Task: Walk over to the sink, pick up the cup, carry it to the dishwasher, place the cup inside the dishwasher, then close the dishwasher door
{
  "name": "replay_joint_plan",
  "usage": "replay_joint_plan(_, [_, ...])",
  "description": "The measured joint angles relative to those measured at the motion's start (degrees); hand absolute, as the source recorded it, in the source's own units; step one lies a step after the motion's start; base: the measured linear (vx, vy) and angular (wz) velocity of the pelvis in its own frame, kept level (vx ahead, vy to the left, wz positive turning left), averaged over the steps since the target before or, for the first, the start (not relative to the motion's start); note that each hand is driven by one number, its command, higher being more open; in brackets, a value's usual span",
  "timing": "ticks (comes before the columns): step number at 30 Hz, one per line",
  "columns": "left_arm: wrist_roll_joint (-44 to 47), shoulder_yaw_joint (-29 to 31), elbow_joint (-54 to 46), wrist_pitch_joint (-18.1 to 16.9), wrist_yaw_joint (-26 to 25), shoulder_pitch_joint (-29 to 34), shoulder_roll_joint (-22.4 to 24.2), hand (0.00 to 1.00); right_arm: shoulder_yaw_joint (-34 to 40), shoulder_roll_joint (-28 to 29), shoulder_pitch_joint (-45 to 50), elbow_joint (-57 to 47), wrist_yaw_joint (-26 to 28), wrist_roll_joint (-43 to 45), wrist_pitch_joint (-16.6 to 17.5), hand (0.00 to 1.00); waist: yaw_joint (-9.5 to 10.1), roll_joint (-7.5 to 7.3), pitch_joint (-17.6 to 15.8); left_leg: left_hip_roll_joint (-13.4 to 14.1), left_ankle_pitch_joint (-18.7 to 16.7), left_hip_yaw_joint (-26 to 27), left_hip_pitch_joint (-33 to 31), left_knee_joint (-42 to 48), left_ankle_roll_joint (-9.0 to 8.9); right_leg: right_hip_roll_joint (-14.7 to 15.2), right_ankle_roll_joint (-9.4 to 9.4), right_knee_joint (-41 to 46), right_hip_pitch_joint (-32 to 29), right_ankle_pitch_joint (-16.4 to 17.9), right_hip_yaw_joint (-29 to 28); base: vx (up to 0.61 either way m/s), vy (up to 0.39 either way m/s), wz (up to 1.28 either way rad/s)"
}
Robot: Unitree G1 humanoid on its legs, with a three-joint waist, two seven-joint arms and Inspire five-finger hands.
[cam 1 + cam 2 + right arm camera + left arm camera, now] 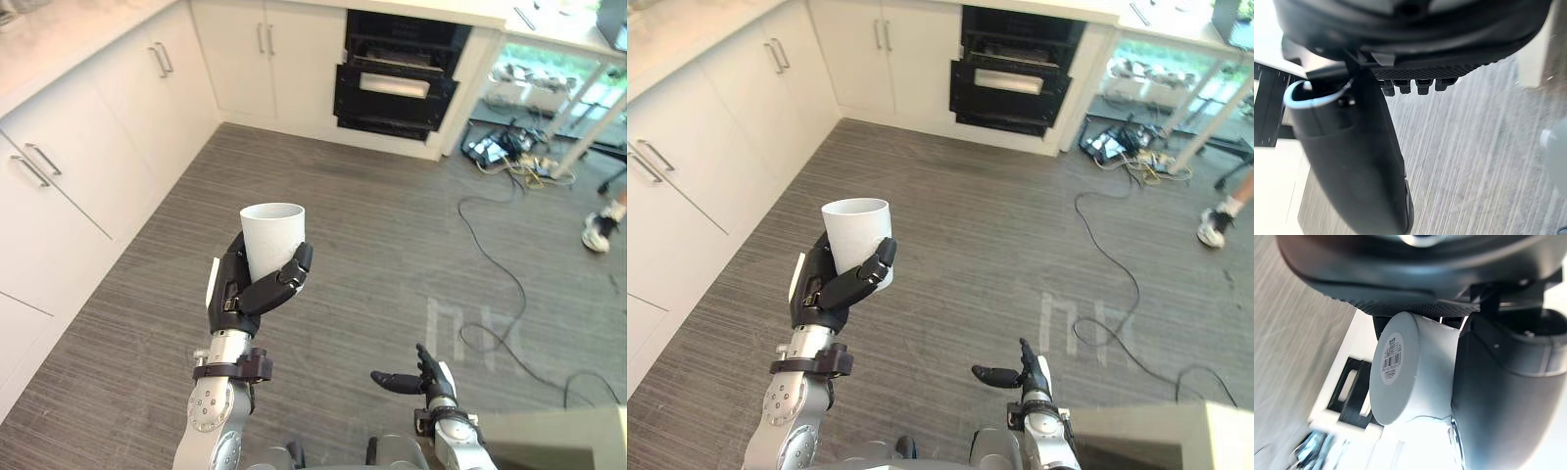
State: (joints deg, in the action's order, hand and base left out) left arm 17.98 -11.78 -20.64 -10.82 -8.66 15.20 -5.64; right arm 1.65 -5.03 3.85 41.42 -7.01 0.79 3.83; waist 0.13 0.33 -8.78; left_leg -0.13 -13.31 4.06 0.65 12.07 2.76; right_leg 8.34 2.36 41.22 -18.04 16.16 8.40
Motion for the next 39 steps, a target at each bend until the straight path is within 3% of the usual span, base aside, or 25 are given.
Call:
replay_joint_plan(3, [0.0,0.0,0.1,0.0,-0.3,-0.5,0.1,0.0,0.0,0.0,0.1,-0.7,0.2,0.0,0.0,1.0,-1.26,1.32,-0.7,2.1,-1.3,-3.6,3.3,-1.7,-1.58,-5.0,-0.07,-8.8,-4.4,-1.1,0.0,0.42,-0.086,0.65])
replay_joint_plan(4, [0.0,-0.3,0.1,-0.1,-0.3,-0.7,0.0,0.0,0.0,0.0,0.8,-2.0,0.2,0.0,0.0,1.0,-1.34,0.61,-0.3,1.8,-2.4,-4.2,4.2,-1.7,-3.52,-6.1,-1.46,-16.4,-4.7,-7.0,-0.7,0.58,-0.163,0.73])
replay_joint_plan(5, [0.0,-0.4,0.2,-0.1,-0.3,-0.7,-0.1,0.0,0.0,0.0,1.5,-2.7,0.2,0.0,0.0,1.0,-1.57,-0.16,0.0,1.3,-3.4,-4.9,5.0,-1.6,-4.47,-5.7,-3.45,-18.0,-4.8,-13.6,-1.3,0.51,-0.136,0.63])
replay_joint_plan(6, [0.0,-1.2,2.1,0.0,-0.3,-0.8,1.5,0.0,0.1,-1.6,1.4,-2.4,0.1,0.1,-0.2,1.0,-1.88,2.77,0.2,3.5,-4.3,-6.0,5.9,-0.9,-5.13,-6.6,-3.69,-15.9,-3.8,-12.0,1.2,0.6,-0.167,0.54])
replay_joint_plan(7, [0.0,-1.9,2.5,0.2,-0.3,-0.9,2.4,0.0,0.2,-2.2,1.3,-3.0,0.0,0.1,-0.3,1.0,-1.97,3.41,0.3,4.3,-3.3,-5.9,5.8,1.2,-6.77,-6.9,-4.2,-15.5,-2.4,-11.0,2.5,0.39,-0.1,0.42])
replay_joint_plan(8, [0.0,-2.3,2.5,0.2,-0.2,-0.9,2.5,0.0,0.1,-2.2,1.4,-3.7,0.0,0.1,-0.3,1.0,-1.89,3.43,0.3,4.8,-2.7,-5.7,5.6,3.1,-7.49,-7.2,-4.43,-15.8,-1.2,-10.5,3.0,0.55,-0.191,0.41])
replay_joint_plan(11, [0.0,-3.2,2.1,0.5,0.6,-0.8,4.0,0.0,-0.5,-1.7,4.3,-9.5,-0.5,0.1,-0.1,1.0,-1.4,3.36,-0.2,8.2,3.9,-3.5,-3.1,30.7,-10.3,-8.6,-5.28,-21.5,9.5,-9.1,4.7,0.45,-0.172,0.36])
replay_joint_plan(12, [0.0,-3.2,1.2,0.5,0.7,-0.4,4.3,0.0,-0.9,-1.4,5.4,-11.6,-0.7,0.2,0.4,1.0,-0.12,3.39,-0.1,11.4,2.8,0.9,-7.4,40.7,-9.74,-9.5,-5.46,-24.9,14.0,-9.0,4.5,0.26,-0.073,0.0])
replay_joint_plan(13, [0.1,-3.2,0.5,0.5,0.8,-0.2,4.3,0.0,-0.9,-1.4,5.9,-12.5,-0.7,0.2,0.6,1.0,0.44,3.39,-0.1,13.1,1.9,2.9,-9.5,44.0,-9.0,-9.9,-5.62,-26.5,15.8,-8.9,4.5,0.29,-0.085,-0.02])
replay_joint_plan(14, [0.1,-3.1,-1.1,0.4,1.2,0.3,4.5,0.0,-0.8,-1.3,6.2,-13.9,-1.0,0.2,1.0,1.0,1.01,3.35,-0.1,15.2,-0.2,6.0,-13.4,46.1,-7.75,-10.1,-5.73,-29.7,18.9,-8.8,4.7,0.27,-0.065,0.04])
replay_joint_plan(15, [0.1,-2.9,-2.4,0.2,1.6,0.4,4.4,0.0,-0.6,-1.3,5.8,-14.0,-1.3,0.2,1.2,1.0,1.65,2.95,0.1,15.7,-2.2,7.8,-17.0,43.3,-6.36,-10.0,-5.73,-33.1,21.1,-8.3,4.7,0.26,-0.045,0.03])
replay_joint_plan(16, [0.1,-2.8,-2.4,-0.3,1.8,0.2,4.5,0.0,-0.3,-1.5,5.5,-13.8,-1.4,0.2,1.2,1.0,1.99,3.2,0.3,15.5,-2.8,7.8,-18.5,40.6,-6.1,-9.9,-5.53,-34.5,21.9,-8.2,4.8,0.24,0.028,0.09])
replay_joint_plan(19, [0.1,-2.0,-1.5,-0.3,2.3,-0.2,4.5,0.0,0.5,-1.8,4.6,-11.2,-2.0,0.2,1.2,1.0,2.08,2.99,0.5,10.2,-1.5,6.6,-21.6,19.5,-6.27,-7.3,-3.44,-35.4,23.5,-6.7,6.4,0.25,0.155,0.3])
replay_joint_plan(20, [0.0,-1.8,-1.4,-0.3,2.3,-0.2,4.4,0.0,0.8,-2.4,4.4,-10.0,-2.1,0.2,1.2,1.0,2.23,2.94,0.5,8.1,1.4,5.7,-21.5,11.3,-6.34,-6.2,-2.09,-35.4,24.0,-5.9,6.7,0.35,0.288,0.14])
replay_joint_plan(21, [0.0,-1.3,-1.4,-0.3,2.3,-0.1,4.3,0.0,0.6,-2.5,4.1,-8.7,-2.1,0.2,1.0,1.0,2.63,2.73,0.6,7.0,7.2,5.7,-20.6,7.8,-5.88,-5.2,-0.57,-35.4,24.6,-5.0,6.2,0.38,0.309,-0.03])
replay_joint_plan(23, [0.0,-0.7,-1.4,-0.3,2.3,-0.1,4.2,0.0,0.4,-2.2,4.0,-8.3,-2.1,0.1,0.6,1.0,2.98,2.26,0.8,5.9,10.8,6.5,-20.2,8.6,-3.55,-3.7,1.43,-35.2,25.2,-3.7,5.4,0.33,0.26,-0.24])
replay_joint_plan(25, [0.0,-0.4,-1.2,0.0,1.9,0.0,3.0,0.0,0.1,-1.0,3.4,-8.3,-1.9,-0.2,0.6,1.0,3.46,0.42,1.1,4.9,4.8,9.5,-20.0,13.4,-1.69,-0.4,3.98,-29.5,23.6,-2.3,2.6,0.4,0.317,-0.43])
replay_joint_plan(26, [0.0,-0.5,-1.1,0.2,1.8,0.1,2.6,0.0,0.1,-0.8,3.3,-8.3,-1.9,-0.4,0.6,1.0,3.51,0.24,1.2,4.7,3.5,10.0,-19.4,13.8,-1.32,0.3,4.28,-25.6,22.1,-2.1,1.7,0.36,0.297,-0.42])
replay_joint_plan(28, [0.0,-1.8,-1.0,0.6,1.8,0.8,0.0,0.0,0.1,0.6,3.5,-8.3,-1.8,-0.8,0.5,1.0,1.95,-1.43,1.8,1.8,1.2,10.7,-13.8,11.7,0.55,4.3,4.89,-2.2,13.6,-2.7,-1.9,0.44,0.295,-0.09])
replay_joint_plan(31, [-1.1,-2.6,-1.0,0.6,1.8,2.1,-1.1,0.0,-0.7,2.1,3.6,-8.3,-1.4,-1.8,0.5,1.0,0.48,-1.44,2.1,1.0,-0.1,10.8,-5.1,7.1,1.86,3.8,2.97,13.0,5.6,-1.5,-3.1,0.41,0.152,0.03])
replay_joint_plan(33, [-1.2,-2.7,-1.1,0.6,1.8,1.9,-1.1,0.0,-1.3,3.2,3.5,-8.4,-0.9,-2.5,0.5,1.0,0.32,-1.41,2.4,1.3,-0.3,10.6,-1.6,3.9,1.74,2.3,1.33,11.9,0.2,-0.5,-0.8,0.35,0.062,-0.01])
replay_joint_plan(35, [-1.1,-3.1,-0.9,0.6,1.8,1.9,-1.2,0.0,-2.1,3.1,3.4,-8.5,-0.5,-2.6,0.5,1.0,-0.1,-1.33,2.4,1.5,-0.4,10.2,2.2,1.1,1.29,0.5,0.32,6.2,-3.4,0.0,1.5,0.45,0.006,0.13])
replay_joint_plan(37, [-1.1,-3.7,-0.9,0.6,1.8,1.8,-1.1,0.0,-2.1,3.1,3.4,-8.4,-0.4,-2.6,0.5,1.0,-1.07,-0.56,1.9,2.4,-1.4,9.0,5.3,-0.5,-0.48,-1.9,0.11,-2.5,-5.7,-0.4,3.3,0.54,-0.051,0.35])
replay_joint_plan(38, [-1.1,-4.0,-0.7,0.5,1.8,1.5,-1.2,0.0,-2.2,3.1,3.5,-8.4,-0.2,-2.6,0.5,1.0,-1.48,-0.67,2.0,3.1,-2.6,7.9,7.2,-1.1,-2.51,-4.1,-0.83,-12.6,-6.7,-4.6,4.1,0.52,-0.094,0.44])
replay_joint_plan(39, [-1.1,-4.0,-0.6,0.5,1.8,1.5,-1.3,0.0,-2.3,3.1,3.6,-8.4,-0.2,-2.7,0.5,1.0,-1.7,-1.13,2.3,2.8,-3.2,7.3,7.8,-1.1,-3.5,-4.6,-1.58,-17.0,-6.6,-7.9,4.2,0.67,-0.155,0.56])
